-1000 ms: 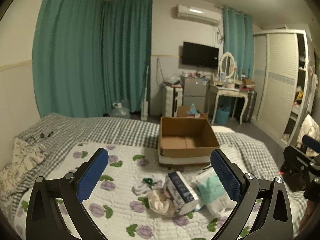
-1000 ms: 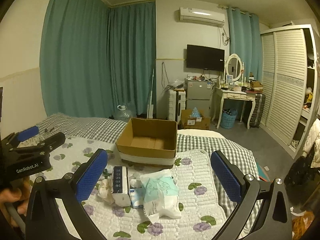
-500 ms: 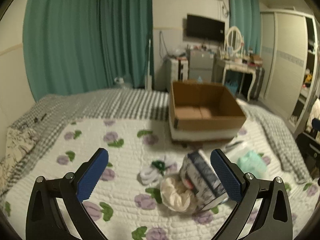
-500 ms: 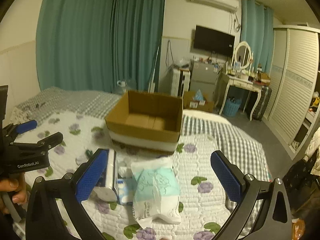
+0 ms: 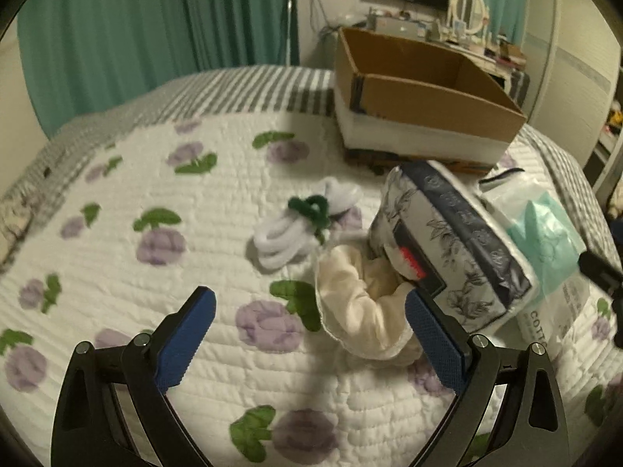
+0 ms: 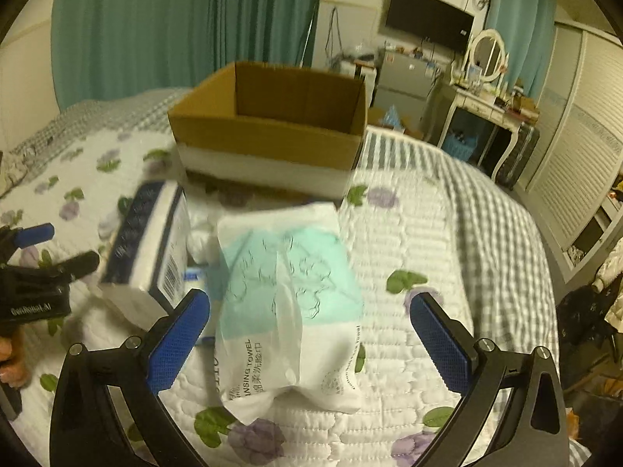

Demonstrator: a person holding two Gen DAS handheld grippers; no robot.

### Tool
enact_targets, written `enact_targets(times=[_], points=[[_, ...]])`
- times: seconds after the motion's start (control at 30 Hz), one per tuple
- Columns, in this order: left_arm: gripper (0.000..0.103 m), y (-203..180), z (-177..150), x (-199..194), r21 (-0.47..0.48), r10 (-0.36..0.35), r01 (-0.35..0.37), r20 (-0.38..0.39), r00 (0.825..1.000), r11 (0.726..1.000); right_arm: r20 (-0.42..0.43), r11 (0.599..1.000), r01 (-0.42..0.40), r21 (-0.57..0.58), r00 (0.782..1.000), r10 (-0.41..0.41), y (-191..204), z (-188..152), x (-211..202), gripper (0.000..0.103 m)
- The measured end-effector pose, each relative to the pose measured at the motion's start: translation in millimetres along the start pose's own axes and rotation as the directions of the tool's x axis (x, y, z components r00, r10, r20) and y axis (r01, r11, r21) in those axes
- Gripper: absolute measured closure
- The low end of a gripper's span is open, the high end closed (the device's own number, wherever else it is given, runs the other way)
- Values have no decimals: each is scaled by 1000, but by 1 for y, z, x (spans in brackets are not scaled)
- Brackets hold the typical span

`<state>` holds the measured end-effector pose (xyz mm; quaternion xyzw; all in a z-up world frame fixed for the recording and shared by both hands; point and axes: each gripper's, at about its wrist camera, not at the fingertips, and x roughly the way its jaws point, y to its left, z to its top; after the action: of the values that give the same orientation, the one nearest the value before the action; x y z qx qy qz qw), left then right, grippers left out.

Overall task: Organize soft objects
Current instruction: 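Grasp the cream cloth with the left tool while the right tool grasps the mint towel pack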

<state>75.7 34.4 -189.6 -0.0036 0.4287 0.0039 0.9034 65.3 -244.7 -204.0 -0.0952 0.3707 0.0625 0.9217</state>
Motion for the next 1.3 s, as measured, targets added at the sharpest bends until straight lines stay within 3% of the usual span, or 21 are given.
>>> enact_targets(times=[0.2,0.4,0.47,0.53,0.57,0.7,0.73,0.8,0.9,1.13,1.3], points=[[4,6,-4,32,-90,-54,44,-103,993,995,-52,1000,21,-21,998,-22,4,-2,28,0],[6,-1,-9,44,-104,-56,43,-122,991,994,-105,997,36,-63,994,-43,12,-7,50,0],[21,-7,-10,44,-75,-61,52,-116,991,996,-109,998,30,-51,993,-35,10,-8,51,0],[45,-12,-11,43,-57,-97,91,-122,988,994,-107,999,27,-40,994,-31,7,-8,50,0],[49,-14,-12,42,-58,-127,121,-122,984,991,-105,999,23,-38,994,-27,7,-9,49,0],[83,-18,-14,35,-43,-162,158,-113,980,986,-100,999,-4,-32,995,0,8,-9,47,24],[87,-21,-16,31,-30,-159,157,-107,981,987,-100,1000,-5,-31,995,2,8,-9,46,29],[91,-24,-16,28,-13,-161,160,-101,982,987,-104,999,-32,-20,994,30,8,-10,45,58],[93,-27,-13,26,9,-157,158,-86,984,987,-91,998,-54,-15,994,53,8,-11,39,75],[94,-14,-5,14,3,-143,143,-32,989,990,5,999,-45,-5,999,45,9,-10,9,81],[94,-12,-2,-8,11,-89,89,31,996,996,53,998,-59,26,997,57,5,-12,-13,81]])
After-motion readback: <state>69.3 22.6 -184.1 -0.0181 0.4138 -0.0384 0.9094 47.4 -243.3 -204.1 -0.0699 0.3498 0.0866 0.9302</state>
